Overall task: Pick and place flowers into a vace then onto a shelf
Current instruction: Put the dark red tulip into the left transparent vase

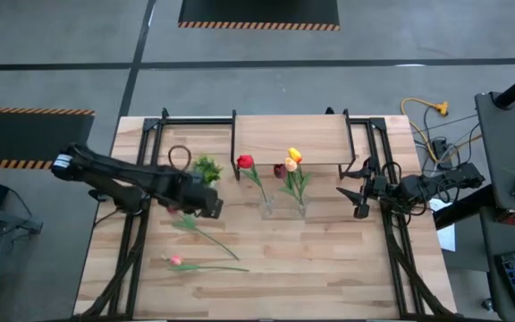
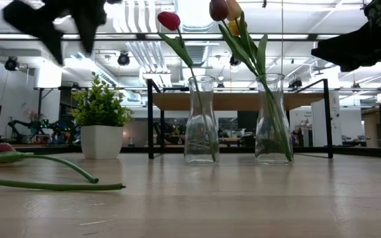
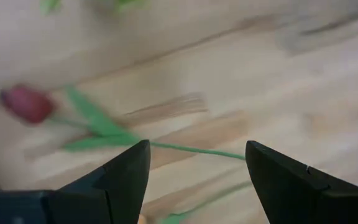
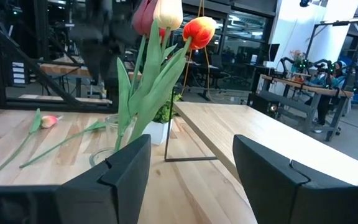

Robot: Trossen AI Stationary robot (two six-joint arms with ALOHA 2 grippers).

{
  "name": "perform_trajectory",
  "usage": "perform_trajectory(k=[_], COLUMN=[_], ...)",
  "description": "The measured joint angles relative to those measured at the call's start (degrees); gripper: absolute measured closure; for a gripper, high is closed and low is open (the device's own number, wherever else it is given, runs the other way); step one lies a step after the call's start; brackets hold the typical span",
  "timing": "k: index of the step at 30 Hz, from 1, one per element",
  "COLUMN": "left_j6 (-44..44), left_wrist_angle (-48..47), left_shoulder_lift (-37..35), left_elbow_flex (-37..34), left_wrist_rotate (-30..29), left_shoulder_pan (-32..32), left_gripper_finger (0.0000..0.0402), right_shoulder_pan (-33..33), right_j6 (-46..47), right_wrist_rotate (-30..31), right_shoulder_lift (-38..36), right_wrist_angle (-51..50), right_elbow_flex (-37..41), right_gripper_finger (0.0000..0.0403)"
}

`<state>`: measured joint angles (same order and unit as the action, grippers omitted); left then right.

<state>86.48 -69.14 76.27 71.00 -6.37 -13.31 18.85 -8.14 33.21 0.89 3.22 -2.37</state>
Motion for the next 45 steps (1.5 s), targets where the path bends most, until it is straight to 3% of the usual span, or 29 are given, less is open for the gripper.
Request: perform_trajectory(k=[7,14,25,40,45], left_j6=[17.33,22.7,24.81,37.93,35.47], left_wrist_angle=[2.91,15.05,15.2,15.14,16.1], left_shoulder_lift=[0.7,0.7,0.7,0.67,0.67], left_elbow_flex=[-13.31,-21.48,-23.52,-31.01,-33.85], left_wrist_rotate=[0.01,-2.21,-3.42,-1.52,-9.17], left_shoulder_pan=[-3.08,-5.07,-6.13,-11.14,-11.11], left_gripper_finger=[0.0155,0.0155,0.0155,0.0155,0.0155], right_shoulder_pan=[0.0,-0.02,-0.02,-0.02,-0.01], right_j6=[0.0,-0.83,-0.87,-1.06,-1.06], right_wrist_rotate=[-0.02,-0.03,-0.02,-0.02,-0.02], right_shoulder_lift=[0.02,0.02,0.02,0.02,0.02], right_wrist_angle=[-0.01,-0.01,-0.01,-0.01,-0.01], right_elbow_flex=[0.0,0.0,0.0,0.0,0.0], right_gripper_finger=[0.0184,0.0184,0.0184,0.0184,0.0184])
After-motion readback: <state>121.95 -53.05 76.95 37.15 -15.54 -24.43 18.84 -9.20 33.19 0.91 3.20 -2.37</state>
